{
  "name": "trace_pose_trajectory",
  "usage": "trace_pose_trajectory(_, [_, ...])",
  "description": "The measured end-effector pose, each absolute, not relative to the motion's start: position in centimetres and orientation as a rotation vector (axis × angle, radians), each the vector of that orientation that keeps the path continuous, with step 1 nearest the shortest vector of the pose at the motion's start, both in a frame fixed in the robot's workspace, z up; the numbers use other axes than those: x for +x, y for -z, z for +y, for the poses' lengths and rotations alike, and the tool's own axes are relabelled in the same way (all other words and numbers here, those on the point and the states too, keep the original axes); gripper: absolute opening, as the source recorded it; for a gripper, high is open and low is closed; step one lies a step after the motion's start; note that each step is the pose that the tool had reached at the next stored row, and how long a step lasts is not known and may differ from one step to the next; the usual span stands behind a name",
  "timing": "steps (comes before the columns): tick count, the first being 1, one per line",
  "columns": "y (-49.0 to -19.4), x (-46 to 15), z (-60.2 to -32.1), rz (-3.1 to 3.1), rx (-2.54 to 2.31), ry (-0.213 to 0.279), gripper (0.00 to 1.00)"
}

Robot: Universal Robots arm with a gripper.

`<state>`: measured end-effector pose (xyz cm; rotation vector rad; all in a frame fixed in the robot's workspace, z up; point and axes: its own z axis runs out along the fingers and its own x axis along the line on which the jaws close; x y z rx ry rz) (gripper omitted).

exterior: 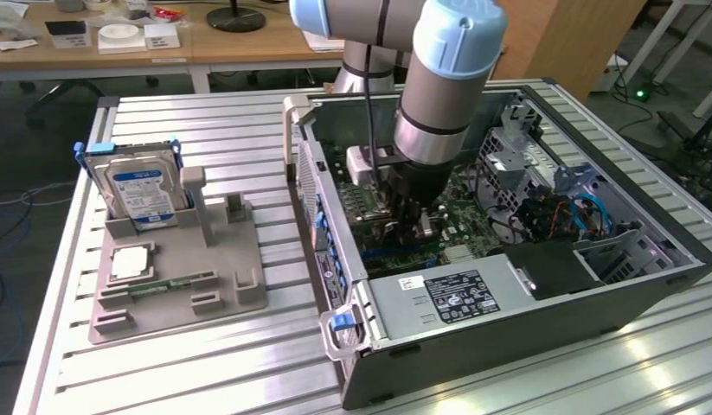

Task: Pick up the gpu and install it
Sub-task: 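Insert the gpu into the slot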

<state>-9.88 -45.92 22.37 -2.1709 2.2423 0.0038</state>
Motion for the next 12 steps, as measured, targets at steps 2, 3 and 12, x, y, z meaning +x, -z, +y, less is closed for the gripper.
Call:
trace_pose_trajectory(2, [-22.32, -9.89, -45.92, 2.243, -2.171, -0.004, 0.28])
trace_pose_trajectory(3, [-22.32, -9.89, -45.92, 2.243, -2.171, -0.004, 0.28])
trace_pose_trajectory(12, [-22.42, -9.9, -45.91, 2.242, -2.171, -0.004, 0.28])
